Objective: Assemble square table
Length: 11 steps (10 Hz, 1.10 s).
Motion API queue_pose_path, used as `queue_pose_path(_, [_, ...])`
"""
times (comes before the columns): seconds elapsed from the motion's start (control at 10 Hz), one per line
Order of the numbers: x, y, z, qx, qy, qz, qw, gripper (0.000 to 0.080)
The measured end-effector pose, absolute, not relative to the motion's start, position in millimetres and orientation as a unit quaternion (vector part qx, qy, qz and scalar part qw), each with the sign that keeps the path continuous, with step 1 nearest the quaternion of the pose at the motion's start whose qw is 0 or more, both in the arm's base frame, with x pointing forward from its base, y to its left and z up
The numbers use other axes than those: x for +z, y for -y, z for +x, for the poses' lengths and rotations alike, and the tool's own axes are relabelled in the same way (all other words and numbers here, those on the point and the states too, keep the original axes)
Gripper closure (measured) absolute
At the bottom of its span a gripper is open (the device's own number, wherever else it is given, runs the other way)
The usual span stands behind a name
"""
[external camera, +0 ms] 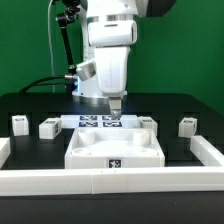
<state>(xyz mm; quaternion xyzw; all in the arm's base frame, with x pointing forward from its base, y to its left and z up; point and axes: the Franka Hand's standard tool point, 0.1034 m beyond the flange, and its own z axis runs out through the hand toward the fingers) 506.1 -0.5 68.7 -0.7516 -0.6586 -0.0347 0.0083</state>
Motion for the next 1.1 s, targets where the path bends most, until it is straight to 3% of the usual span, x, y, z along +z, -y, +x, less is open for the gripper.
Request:
queue_pose_path(0.2, [45.6, 2.3, 487.4, -0.023, 0.653, -0.757, 0.021, 0.015])
queue_pose_path(0.5, [44.2, 2.7, 486.4, -0.021, 0.653, -0.756, 0.021, 0.015])
queue_pose_path(0.8, [20.4, 2.3, 462.1, -0.018, 0.654, -0.756, 0.026, 0.015])
queue_pose_path(1.1, [11.6, 10.9, 457.8, -0.013, 0.652, -0.757, 0.028, 0.015])
